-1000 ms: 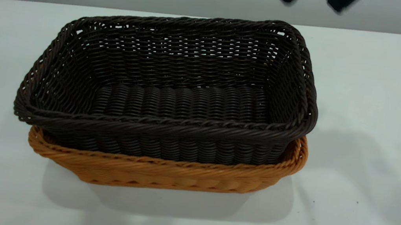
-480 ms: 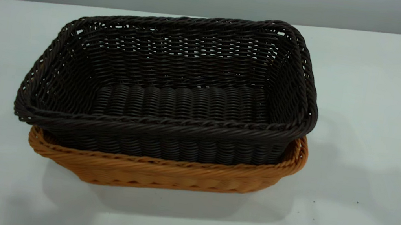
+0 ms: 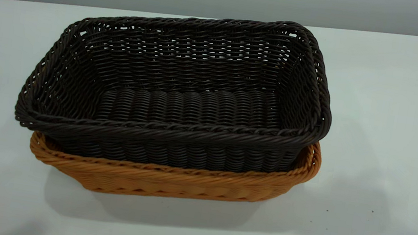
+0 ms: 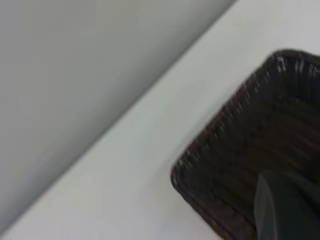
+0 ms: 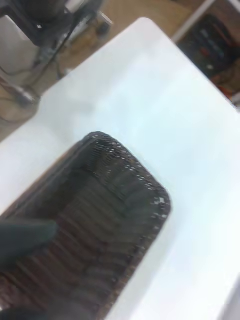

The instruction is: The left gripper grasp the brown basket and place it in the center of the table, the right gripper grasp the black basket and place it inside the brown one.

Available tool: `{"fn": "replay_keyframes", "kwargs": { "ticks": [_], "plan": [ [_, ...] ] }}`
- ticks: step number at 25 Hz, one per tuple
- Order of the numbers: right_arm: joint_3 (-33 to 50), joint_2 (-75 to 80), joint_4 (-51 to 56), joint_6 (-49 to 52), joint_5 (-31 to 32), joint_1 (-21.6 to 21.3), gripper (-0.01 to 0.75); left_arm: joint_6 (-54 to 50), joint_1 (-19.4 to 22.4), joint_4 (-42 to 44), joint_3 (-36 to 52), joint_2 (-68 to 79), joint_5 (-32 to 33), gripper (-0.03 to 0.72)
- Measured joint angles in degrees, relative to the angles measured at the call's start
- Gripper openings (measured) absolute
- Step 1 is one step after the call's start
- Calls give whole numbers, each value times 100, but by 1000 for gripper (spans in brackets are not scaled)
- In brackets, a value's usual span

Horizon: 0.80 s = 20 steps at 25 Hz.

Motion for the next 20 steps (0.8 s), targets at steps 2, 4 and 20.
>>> {"fn": "replay_keyframes", "kwargs": {
  "ticks": [2,4,20],
  "plan": [
    [0,-281,-117,32,0,0,246,-178,0,-6,3,7,126,-1],
    [6,-532,-250,93,0,0,179,-340,0,-7,3,12,120,-1],
    [254,-2824,-1938,1150,-32,0,1,-735,0,-1035,839,-6,29,-1]
  ]
}}
